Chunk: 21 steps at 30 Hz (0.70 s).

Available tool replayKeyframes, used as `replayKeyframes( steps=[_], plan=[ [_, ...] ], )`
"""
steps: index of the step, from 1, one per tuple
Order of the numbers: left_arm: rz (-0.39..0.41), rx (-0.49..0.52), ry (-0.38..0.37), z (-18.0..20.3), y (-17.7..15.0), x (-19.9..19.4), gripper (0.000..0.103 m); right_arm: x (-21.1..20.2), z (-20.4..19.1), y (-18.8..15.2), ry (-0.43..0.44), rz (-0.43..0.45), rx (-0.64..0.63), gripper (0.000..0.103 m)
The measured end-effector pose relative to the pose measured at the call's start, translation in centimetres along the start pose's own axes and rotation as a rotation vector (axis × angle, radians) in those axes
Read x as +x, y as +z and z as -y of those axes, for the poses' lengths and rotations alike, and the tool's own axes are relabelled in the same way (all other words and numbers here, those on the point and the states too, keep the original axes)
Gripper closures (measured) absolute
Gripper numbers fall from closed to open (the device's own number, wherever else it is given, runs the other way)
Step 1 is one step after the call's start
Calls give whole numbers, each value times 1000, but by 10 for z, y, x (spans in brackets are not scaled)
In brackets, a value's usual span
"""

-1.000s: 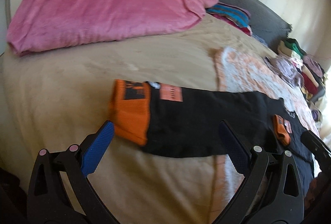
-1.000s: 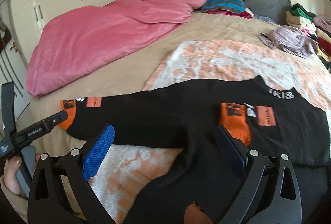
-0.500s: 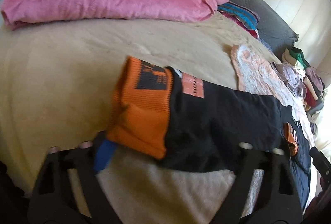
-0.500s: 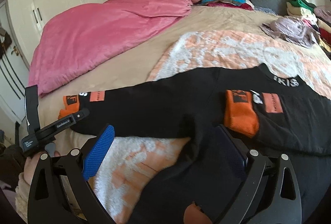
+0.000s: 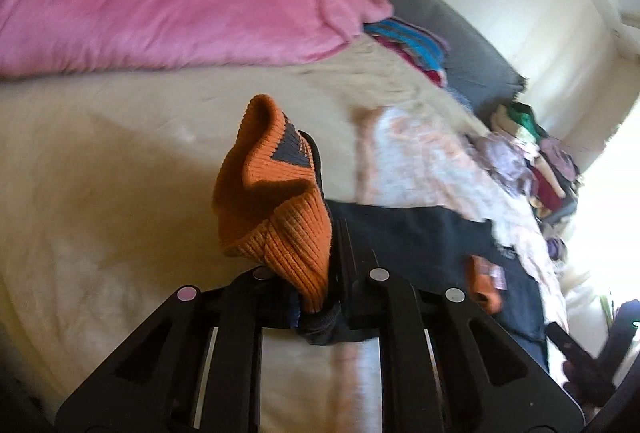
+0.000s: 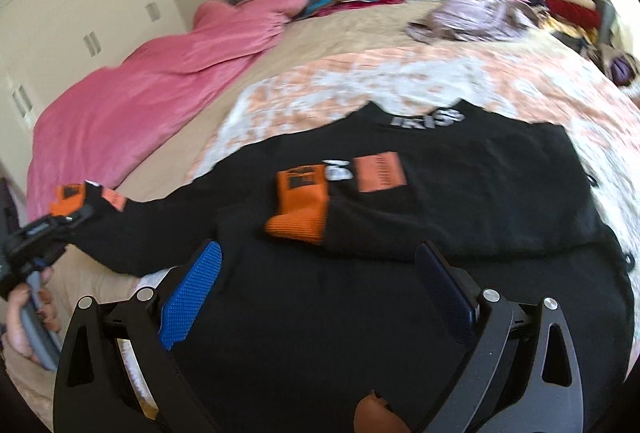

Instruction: Fold small clothes

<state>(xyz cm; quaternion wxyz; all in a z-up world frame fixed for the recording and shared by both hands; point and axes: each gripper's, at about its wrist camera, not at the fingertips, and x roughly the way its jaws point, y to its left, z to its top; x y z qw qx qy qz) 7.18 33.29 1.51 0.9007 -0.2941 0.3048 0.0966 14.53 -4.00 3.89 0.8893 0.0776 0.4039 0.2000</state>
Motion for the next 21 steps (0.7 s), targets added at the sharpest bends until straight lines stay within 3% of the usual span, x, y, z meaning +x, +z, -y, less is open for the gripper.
replayKeyframes(
  steps=[9, 21],
  plan=[
    [-24, 88, -198, 98, 19, -8, 97, -23, 52, 0, 9, 37, 115, 6],
    [-58, 223, -293, 208, 22, 12, 97, -39, 103, -3, 17, 68, 217, 6]
  ],
)
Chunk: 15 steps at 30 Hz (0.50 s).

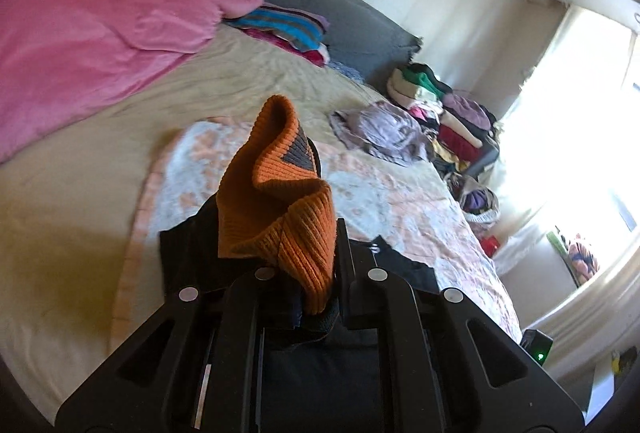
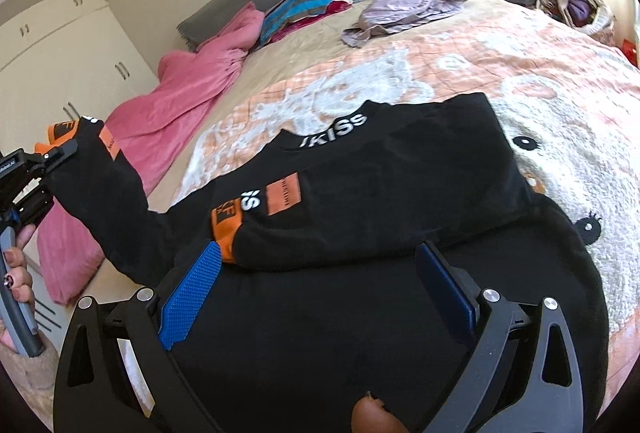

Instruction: Fold small clothes

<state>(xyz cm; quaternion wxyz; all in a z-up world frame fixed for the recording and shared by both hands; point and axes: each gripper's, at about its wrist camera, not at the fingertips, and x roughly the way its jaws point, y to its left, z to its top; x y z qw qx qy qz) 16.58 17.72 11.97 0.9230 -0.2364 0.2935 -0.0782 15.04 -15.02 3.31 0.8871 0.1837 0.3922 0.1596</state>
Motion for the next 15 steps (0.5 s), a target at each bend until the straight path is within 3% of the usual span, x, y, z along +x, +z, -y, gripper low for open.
replayKeyframes(
  steps=[15],
  plan=[
    [-126, 71, -54, 54, -23, 71, 97, -16, 63, 13, -64, 48, 106, 6]
  ],
)
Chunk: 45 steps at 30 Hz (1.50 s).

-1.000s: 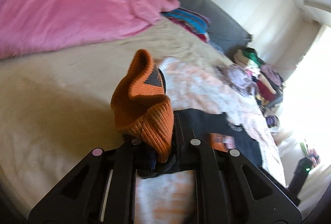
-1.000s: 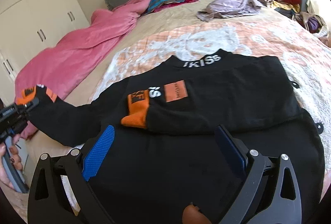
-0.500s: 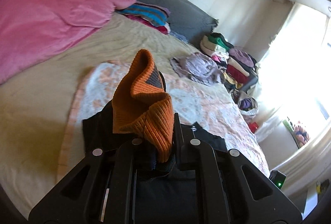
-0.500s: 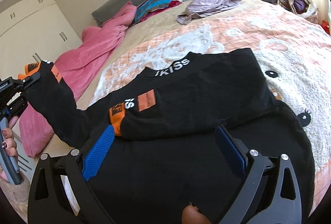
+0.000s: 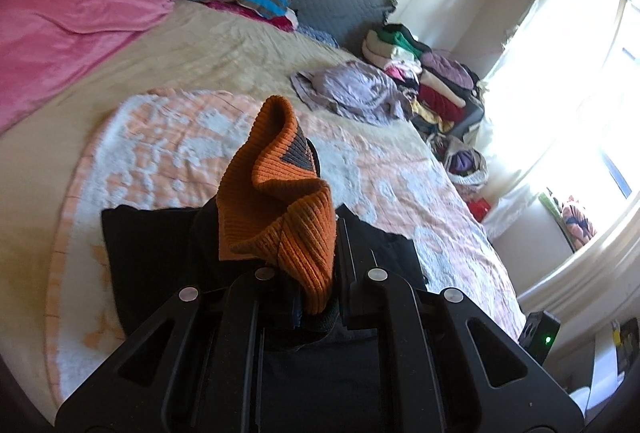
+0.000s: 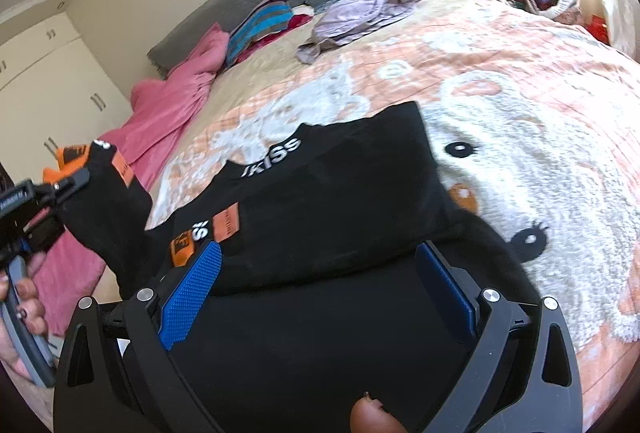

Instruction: Fold small clothes

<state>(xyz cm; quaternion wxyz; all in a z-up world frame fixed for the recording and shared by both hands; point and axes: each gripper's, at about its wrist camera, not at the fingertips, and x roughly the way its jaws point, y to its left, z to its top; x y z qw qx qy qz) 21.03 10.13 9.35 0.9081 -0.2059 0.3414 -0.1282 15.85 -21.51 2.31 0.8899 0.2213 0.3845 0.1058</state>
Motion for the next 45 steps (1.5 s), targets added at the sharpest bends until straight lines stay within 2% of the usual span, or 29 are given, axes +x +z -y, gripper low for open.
replayKeyframes(
  steps=[10, 21, 22, 24, 26, 29, 33, 34, 35, 37, 39, 40, 41, 42, 44, 45],
  plan=[
    [-116, 41, -41, 23, -27, 49, 97, -6, 23, 8, -29, 15, 29, 6],
    [-223, 42, -87, 27, -56, 85, 95, -10, 34, 15, -56, 33, 48, 6],
    [-233, 45, -93, 28, -59, 87, 92, -10, 35, 15, -58, 33, 49, 6],
    [-238, 49, -101, 29, -63, 88, 75, -9, 33, 15, -51, 32, 43, 6],
    [-239, 47, -107, 27, -66, 85, 70, -6, 29, 15, -47, 26, 34, 6],
    [-224, 31, -113, 21, -65, 78, 57, 7, 15, 14, -19, -5, -2, 6],
    [-186, 15, -42, 6, -61, 64, 46, 35, -7, 11, -22, -67, -82, 8],
    [-175, 12, -14, -1, -60, 58, 44, 43, -12, 10, -34, -86, -104, 10],
    [-164, 10, 10, -6, -59, 53, 40, 49, -16, 9, -36, -100, -120, 19],
    [-147, 10, 57, -16, -57, 46, 37, 64, -21, 6, -44, -134, -145, 23],
    [-129, 2, 95, -26, -57, 39, 36, 78, -23, 3, -64, -164, -149, 39],
    [-111, -3, 125, -33, -57, 34, 36, 86, -24, 0, -68, -186, -141, 43],
    [-102, -5, 142, -36, -57, 32, 36, 90, -24, -2, -75, -191, -135, 53],
    [-93, -6, 158, -40, -58, 28, 36, 92, -25, -4, -78, -182, -138, 71],
    [-81, -19, 177, -50, -59, 22, 36, 90, -30, -3, -54, -169, -165, 92],
    [-77, -28, 179, -54, -60, 20, 36, 89, -33, -1, -31, -168, -178, 93]
  ],
)
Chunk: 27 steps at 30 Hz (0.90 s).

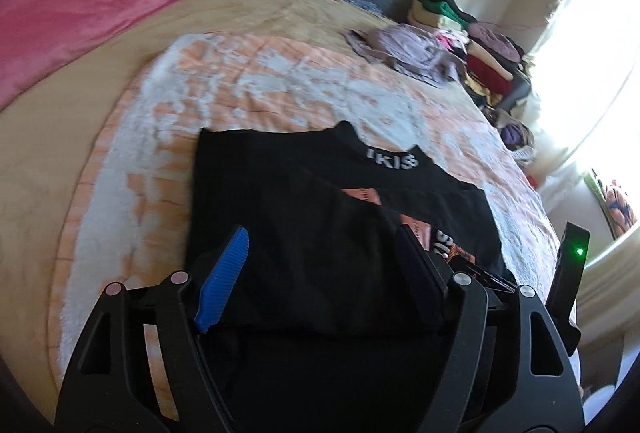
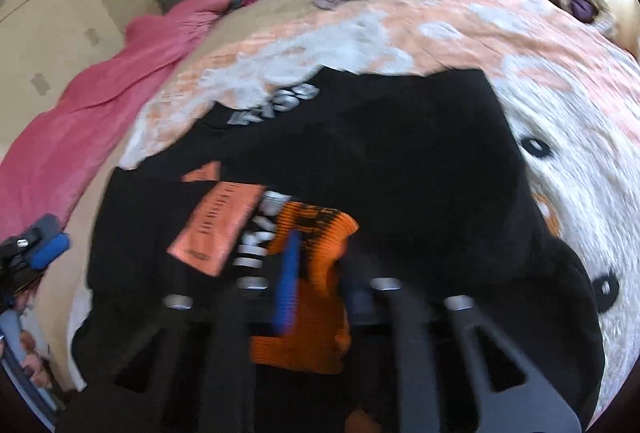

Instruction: Fold small clothes

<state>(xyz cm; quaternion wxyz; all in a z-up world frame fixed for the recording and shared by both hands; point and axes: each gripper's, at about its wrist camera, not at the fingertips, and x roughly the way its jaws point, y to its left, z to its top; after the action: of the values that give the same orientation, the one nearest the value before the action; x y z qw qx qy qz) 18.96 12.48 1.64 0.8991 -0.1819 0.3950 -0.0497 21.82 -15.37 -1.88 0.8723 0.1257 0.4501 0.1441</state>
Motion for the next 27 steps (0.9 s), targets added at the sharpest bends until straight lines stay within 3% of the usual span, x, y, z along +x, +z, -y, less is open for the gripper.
replayKeyframes(
  steps=[6, 11, 16, 27],
  plan=[
    [12, -52, 21, -21, -4, -6, 36, -33, -25, 32, 40, 116, -147, 94],
    [29, -81, 37, -29, -3, -7, 36, -57, -31, 56, 19, 203, -236, 94],
    [20, -57, 31, -24, 0, -3, 36, -51, -13, 60, -54, 187, -222, 94],
    [-45, 62, 31, 7, 4, 27, 36, -34, 17, 42, -99, 131, -148, 93]
  ],
)
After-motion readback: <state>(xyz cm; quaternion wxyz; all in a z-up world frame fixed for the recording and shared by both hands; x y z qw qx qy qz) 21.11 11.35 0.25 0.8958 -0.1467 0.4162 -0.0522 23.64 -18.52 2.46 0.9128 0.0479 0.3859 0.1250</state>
